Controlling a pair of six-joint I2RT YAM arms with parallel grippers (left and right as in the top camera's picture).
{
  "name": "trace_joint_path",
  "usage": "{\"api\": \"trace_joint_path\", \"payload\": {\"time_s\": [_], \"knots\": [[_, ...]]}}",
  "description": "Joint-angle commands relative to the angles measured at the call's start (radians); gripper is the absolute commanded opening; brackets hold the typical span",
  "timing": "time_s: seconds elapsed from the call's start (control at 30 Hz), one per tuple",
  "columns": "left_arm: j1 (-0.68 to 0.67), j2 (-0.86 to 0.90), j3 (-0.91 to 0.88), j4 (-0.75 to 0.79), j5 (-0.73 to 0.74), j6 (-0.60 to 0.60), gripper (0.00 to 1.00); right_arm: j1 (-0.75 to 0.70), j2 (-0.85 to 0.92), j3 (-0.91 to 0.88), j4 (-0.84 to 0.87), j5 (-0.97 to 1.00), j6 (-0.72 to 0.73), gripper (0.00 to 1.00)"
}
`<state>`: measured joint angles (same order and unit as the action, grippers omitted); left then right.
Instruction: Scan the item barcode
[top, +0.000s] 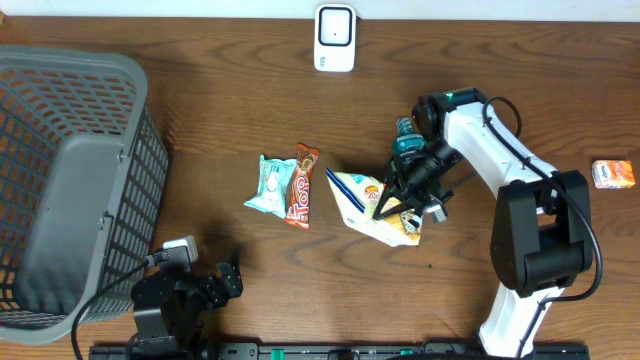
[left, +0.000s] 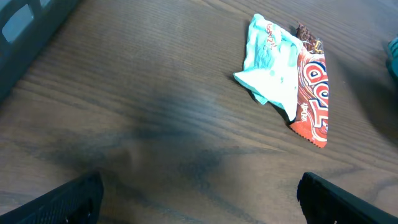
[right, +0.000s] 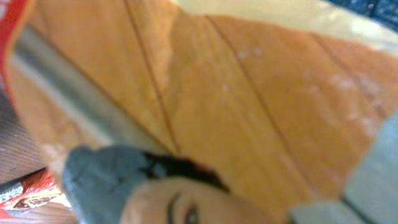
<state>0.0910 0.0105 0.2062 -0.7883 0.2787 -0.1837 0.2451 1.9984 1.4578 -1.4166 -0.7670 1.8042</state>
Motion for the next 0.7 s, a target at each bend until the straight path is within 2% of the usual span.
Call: {"api": "trace_joint_path", "payload": {"time_s": [0.0,0.67], "knots": [[0.004,-0.002,-0.004,-0.071,0.0,-0.002,0.98,-0.004,-0.002,0.006,-0.006,0.003,-0.044,0.01],[0.004,-0.002,-0.004,-0.071,0.0,-0.002,0.98,-0.011,-0.002,0.006,-0.031,0.022,-0.066,0.01]]}}
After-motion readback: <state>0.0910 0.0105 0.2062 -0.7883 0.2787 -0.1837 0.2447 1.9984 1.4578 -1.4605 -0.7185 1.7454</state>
